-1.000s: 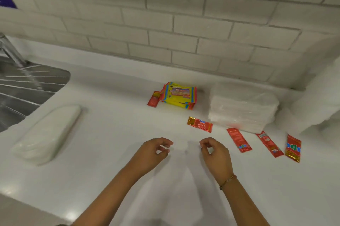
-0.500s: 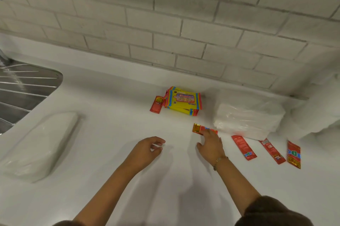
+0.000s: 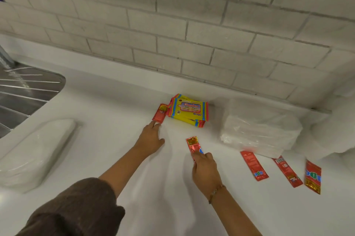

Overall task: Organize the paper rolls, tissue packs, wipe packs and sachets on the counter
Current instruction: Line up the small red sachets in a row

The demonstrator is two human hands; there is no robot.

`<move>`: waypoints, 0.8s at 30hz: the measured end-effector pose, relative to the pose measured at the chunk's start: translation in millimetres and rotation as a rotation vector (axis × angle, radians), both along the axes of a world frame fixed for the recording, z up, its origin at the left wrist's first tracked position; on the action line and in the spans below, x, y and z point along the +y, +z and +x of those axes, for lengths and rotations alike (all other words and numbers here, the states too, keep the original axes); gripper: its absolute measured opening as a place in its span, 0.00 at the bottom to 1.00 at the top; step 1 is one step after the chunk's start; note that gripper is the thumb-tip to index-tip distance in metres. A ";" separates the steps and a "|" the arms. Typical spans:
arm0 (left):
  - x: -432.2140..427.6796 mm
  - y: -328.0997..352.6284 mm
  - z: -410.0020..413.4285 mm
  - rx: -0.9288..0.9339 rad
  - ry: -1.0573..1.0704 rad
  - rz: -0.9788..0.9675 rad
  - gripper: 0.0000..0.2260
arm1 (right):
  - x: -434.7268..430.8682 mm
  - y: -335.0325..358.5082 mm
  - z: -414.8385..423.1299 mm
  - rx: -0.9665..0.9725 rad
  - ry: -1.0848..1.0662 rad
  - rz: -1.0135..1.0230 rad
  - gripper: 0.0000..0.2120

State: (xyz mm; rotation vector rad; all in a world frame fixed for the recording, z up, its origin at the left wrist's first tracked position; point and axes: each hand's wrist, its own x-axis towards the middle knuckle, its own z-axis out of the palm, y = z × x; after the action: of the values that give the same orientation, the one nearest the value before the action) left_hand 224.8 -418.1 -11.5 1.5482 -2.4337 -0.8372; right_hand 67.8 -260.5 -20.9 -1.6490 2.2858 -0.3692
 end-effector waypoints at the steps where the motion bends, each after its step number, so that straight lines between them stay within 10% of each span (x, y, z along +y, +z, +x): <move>1: -4.5 -0.7 -4.3 -0.036 -0.015 -0.035 0.33 | -1.6 0.0 3.2 -0.007 0.009 -0.008 0.23; 6: -20.6 -12.8 -4.4 -0.302 -0.121 -0.084 0.33 | -1.5 -0.6 23.4 0.045 0.116 0.052 0.26; 24: -70.7 -25.9 104.4 -0.233 -0.211 -0.208 0.23 | -100.1 8.6 140.0 -0.113 -0.038 0.111 0.30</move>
State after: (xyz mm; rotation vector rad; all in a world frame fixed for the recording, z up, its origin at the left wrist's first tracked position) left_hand 329.2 -488.9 -37.4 1.4015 -2.7823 -0.4316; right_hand 207.8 -360.6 -12.3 -1.4946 2.2155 -0.3290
